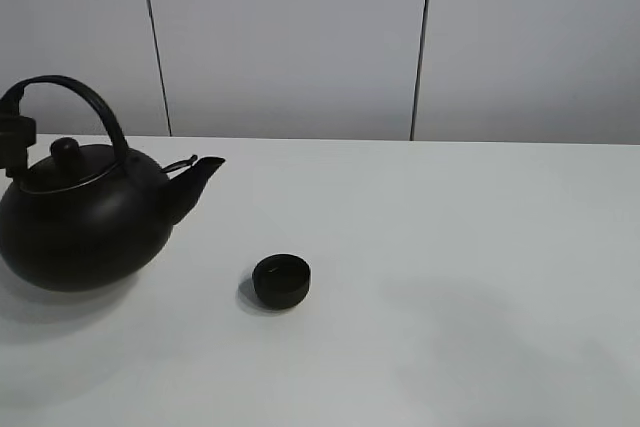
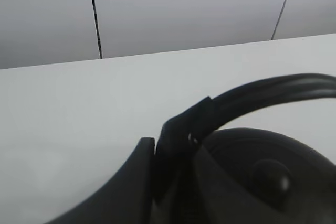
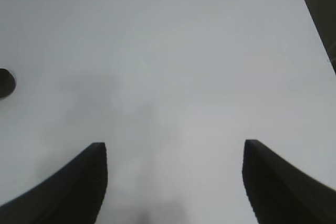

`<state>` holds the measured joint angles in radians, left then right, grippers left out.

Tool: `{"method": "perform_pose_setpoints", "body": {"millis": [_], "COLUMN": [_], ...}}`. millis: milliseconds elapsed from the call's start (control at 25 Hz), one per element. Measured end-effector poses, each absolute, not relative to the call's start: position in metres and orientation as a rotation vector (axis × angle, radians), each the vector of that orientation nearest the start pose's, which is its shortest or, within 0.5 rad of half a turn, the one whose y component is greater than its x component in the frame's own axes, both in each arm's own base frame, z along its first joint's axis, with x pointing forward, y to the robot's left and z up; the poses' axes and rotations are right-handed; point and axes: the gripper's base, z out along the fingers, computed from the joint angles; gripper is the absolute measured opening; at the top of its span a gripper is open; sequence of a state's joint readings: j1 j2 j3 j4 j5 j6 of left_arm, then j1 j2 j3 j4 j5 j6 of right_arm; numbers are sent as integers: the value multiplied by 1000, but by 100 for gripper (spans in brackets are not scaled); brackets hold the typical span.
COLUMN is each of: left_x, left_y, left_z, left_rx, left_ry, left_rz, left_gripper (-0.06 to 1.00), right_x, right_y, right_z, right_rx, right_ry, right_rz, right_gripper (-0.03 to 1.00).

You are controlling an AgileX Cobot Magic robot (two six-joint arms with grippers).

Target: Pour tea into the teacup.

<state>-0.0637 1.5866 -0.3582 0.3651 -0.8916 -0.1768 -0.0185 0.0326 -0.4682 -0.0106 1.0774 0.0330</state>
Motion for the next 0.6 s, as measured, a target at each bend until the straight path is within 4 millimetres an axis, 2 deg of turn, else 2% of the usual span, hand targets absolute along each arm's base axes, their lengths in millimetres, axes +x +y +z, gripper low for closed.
{"method": "perform_pose_setpoints", "body": {"millis": [160,320,520,600], "left_x": [241,243,247,248], "left_y": [-37,-39,-40,-40], "left_z": [157,154,127,125], "left_rx": [336,359,352,347], "left_ry": [1824,1783,1863,1862], "left_rz": [-240,-242,-266,-270], "left_gripper": [12,12,12,12], "right_x": [3,2,3,3], "right_y": [-1,-1,-1,-1], "right_z": [267,267,267,267], "right_rx": [55,55,55,55], "right_ry": [2125,2126,2126,2126], "right_rz": [-4,-4,-4,-4], "right_gripper": [50,50,50,50]}}
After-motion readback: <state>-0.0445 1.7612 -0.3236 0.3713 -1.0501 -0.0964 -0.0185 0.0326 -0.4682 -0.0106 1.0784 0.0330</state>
